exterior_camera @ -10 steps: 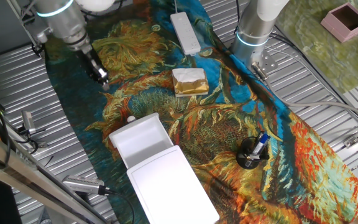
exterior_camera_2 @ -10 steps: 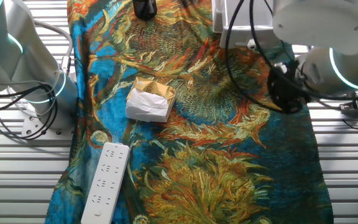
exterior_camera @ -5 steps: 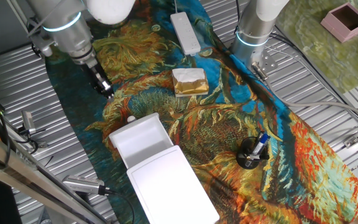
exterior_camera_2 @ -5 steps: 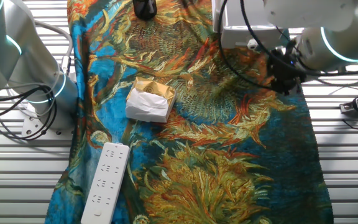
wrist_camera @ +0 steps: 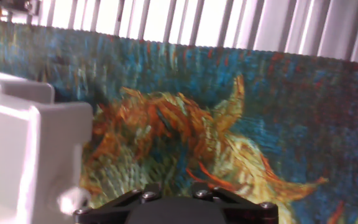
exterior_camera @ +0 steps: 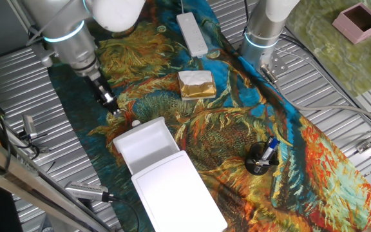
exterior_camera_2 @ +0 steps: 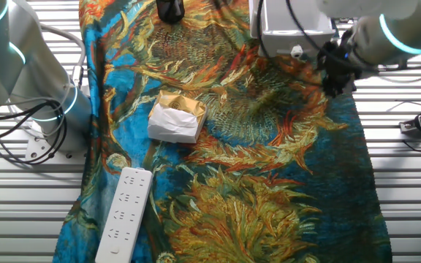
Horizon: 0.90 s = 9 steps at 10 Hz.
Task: Use the gripper to push and close the drawer
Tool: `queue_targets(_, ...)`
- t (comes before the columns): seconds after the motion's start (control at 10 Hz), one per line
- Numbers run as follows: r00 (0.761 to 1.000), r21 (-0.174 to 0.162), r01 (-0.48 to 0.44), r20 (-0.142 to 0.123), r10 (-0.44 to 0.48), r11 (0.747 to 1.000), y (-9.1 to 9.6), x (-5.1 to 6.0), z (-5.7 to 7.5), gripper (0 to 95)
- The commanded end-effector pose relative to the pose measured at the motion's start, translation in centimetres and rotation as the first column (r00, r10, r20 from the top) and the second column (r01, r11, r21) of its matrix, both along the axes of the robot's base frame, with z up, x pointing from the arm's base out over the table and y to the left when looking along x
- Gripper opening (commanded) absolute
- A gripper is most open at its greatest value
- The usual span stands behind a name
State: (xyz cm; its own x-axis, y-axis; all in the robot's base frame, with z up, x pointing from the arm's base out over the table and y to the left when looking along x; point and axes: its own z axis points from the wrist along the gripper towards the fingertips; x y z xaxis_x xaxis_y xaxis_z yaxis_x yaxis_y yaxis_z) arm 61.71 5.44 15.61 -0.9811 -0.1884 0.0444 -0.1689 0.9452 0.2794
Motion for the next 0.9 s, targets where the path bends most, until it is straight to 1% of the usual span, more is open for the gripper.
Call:
queue_targets(0.1,1.000,0.010,0.031,-0.002,-0.031,0.999,1.5,0.7,0.4,38.0)
queue_targets(0.3,0.999,0.015,0.051,-0.003,-0.051,0.999,2.7,1.1,0.6,38.0)
queue_targets(0.6,0.996,0.018,0.084,-0.001,-0.084,0.996,4.7,1.3,0.4,38.0)
queue_targets(0.9,0.994,0.024,0.110,-0.005,-0.109,0.994,5.6,1.5,0.5,38.0)
